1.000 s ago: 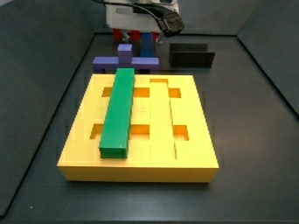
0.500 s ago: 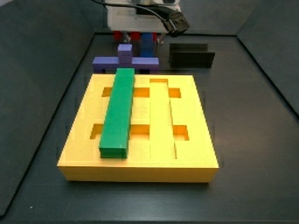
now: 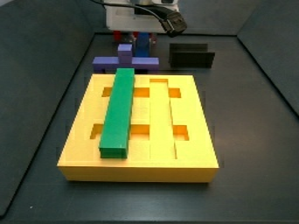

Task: Pick up the blue object. Move up. Move to above the board. Insert the blue object.
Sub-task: Pick up the blue object.

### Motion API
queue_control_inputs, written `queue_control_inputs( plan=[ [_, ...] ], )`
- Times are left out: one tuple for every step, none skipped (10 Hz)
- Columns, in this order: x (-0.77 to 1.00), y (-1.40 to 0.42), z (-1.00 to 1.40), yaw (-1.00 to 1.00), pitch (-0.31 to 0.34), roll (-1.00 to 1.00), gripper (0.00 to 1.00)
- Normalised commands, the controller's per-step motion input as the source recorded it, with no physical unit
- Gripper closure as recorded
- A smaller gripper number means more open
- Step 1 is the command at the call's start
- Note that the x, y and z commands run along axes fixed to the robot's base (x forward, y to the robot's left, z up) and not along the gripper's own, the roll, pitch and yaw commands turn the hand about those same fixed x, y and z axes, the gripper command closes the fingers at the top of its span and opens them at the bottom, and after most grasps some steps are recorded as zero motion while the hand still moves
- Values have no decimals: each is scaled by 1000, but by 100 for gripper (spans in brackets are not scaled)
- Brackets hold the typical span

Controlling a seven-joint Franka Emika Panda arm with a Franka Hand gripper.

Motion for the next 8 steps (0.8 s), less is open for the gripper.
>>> queue_control_inputs(
  plan=[
    [0, 0, 0, 0, 0, 0, 100],
    [0, 0, 0, 0, 0, 0, 100],
    [0, 0, 0, 0, 0, 0, 100],
    [0, 0, 0, 0, 0, 0, 100],
    [0, 0, 0, 0, 0, 0, 100],
    [0, 0, 0, 0, 0, 0, 100],
    [0, 0, 0, 0, 0, 0, 100],
    [0, 0, 0, 0, 0, 0, 100]
  ],
)
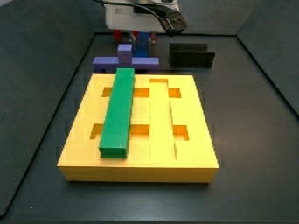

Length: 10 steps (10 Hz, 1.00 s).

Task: Pick up the blue object. Move up. Move to above the board. Insert the blue object.
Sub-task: Pick up the blue object, then move up, then move to above the board.

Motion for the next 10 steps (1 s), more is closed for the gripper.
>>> queue_control_inputs(
  plan=[
    [0, 0, 0, 0, 0, 0, 100],
    [0, 0, 0, 0, 0, 0, 100],
    [0, 0, 0, 0, 0, 0, 100],
    [0, 0, 0, 0, 0, 0, 100],
    [0, 0, 0, 0, 0, 0, 100],
    [0, 0, 833, 0, 0, 0, 100],
    [-56, -50, 819, 53, 18, -12, 100],
    [-91, -51, 621, 51, 22, -6, 100],
    [-39, -17, 222, 27, -4, 14, 100],
    [0, 0, 1400, 0, 0, 0, 100]
  ],
)
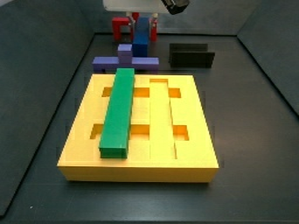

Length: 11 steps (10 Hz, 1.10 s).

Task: Pick up the blue object. Move up. Move to above the board. Insert the blue object.
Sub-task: Move to above the board.

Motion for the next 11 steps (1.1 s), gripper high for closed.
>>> queue_control_inputs(
  plan=[
    [-3, 1, 1400, -13, 26, -3, 100],
    [-29, 1, 1400, -9, 30, 10, 100],
    [-5, 7, 1400, 0, 20, 18, 100],
    [15, 3, 1400, 0, 48, 18, 100],
    [11, 6, 1400, 1, 76, 17, 100],
    [11, 2, 954, 3, 75, 17, 100],
    [33, 4, 576, 3, 66, 18, 100],
    [40, 2, 288, 2, 67, 16, 100],
    [31, 0, 223, 2, 66, 16, 100],
    [51, -1400, 200, -5, 205, 49, 100],
    [50, -1400, 182, 3, 188, 60, 100]
  ],
)
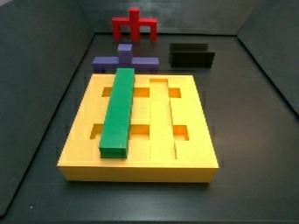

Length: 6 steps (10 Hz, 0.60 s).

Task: Pick up the blue object. Move up. Move to above the board. Insert the blue object.
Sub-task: Move to above the board.

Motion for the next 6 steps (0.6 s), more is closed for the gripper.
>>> queue_control_inputs(
  plan=[
    [52, -1400, 189, 13, 154, 81, 100],
    [63, -1400, 198, 11, 114, 5, 100],
    [67, -1400, 201, 6, 102, 1, 100],
    [74, -1400, 203, 7, 98, 12, 100],
    [98, -1400, 206, 6, 106, -10, 100],
    [132, -1400, 217, 5, 129, 4, 100]
  ],
)
